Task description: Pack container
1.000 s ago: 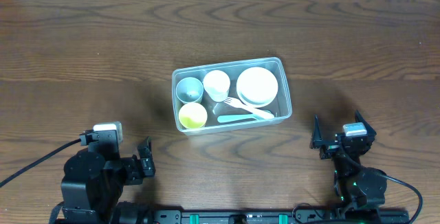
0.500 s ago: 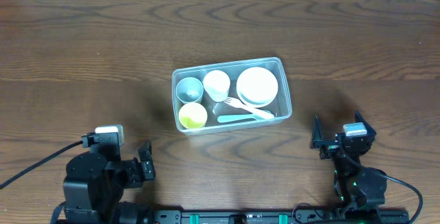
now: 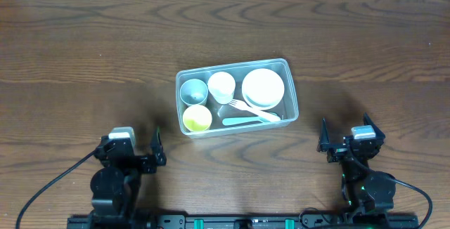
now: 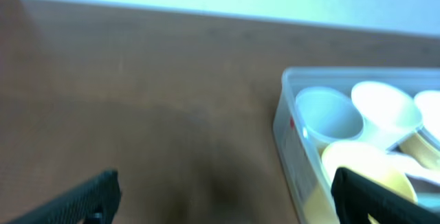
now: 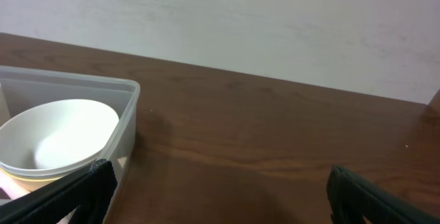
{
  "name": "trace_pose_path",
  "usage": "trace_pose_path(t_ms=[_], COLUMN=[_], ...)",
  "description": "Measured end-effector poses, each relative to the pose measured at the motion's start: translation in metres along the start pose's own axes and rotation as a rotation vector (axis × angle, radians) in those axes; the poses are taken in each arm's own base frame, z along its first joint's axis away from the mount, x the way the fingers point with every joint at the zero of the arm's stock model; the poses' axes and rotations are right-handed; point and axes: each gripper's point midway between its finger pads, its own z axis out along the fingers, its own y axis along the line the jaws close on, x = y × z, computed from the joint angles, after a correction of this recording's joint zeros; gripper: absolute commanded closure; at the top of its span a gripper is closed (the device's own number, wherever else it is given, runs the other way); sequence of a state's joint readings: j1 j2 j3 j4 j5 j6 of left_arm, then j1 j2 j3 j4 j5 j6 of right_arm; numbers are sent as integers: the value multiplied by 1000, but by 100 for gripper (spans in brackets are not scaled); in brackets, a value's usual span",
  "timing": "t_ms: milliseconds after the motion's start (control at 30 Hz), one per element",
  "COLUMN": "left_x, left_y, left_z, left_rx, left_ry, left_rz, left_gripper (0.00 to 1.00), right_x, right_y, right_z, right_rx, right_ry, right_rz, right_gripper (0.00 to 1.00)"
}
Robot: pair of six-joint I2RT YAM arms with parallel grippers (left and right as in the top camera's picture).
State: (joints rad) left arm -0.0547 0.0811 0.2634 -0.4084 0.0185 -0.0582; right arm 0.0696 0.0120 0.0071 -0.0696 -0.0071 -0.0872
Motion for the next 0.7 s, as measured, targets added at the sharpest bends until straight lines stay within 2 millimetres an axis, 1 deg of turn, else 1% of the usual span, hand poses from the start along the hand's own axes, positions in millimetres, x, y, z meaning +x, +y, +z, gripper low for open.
trace_pose_path(t_ms=[100,200,300,467,700], left_x=[-10,-22,-19,0,3], left_y=[-2,-3,-3,-1,-1], left_z=[12,16,20,26,26], left_rx=[14,23,20,10,11], left_ry=[-124,-238,-275,-228,-208], left_rz=[24,53,93,152,182], left_gripper=[2,2,2,2,2], right_x=[0,0,0,0,0], right_y=[0,0,0,0,0], right_z=[0,0,0,0,0], right_rx=[0,0,0,0,0], right_ry=[0,0,0,0,0], right_rz=[0,0,0,0,0], right_gripper=[1,1,1,1,1])
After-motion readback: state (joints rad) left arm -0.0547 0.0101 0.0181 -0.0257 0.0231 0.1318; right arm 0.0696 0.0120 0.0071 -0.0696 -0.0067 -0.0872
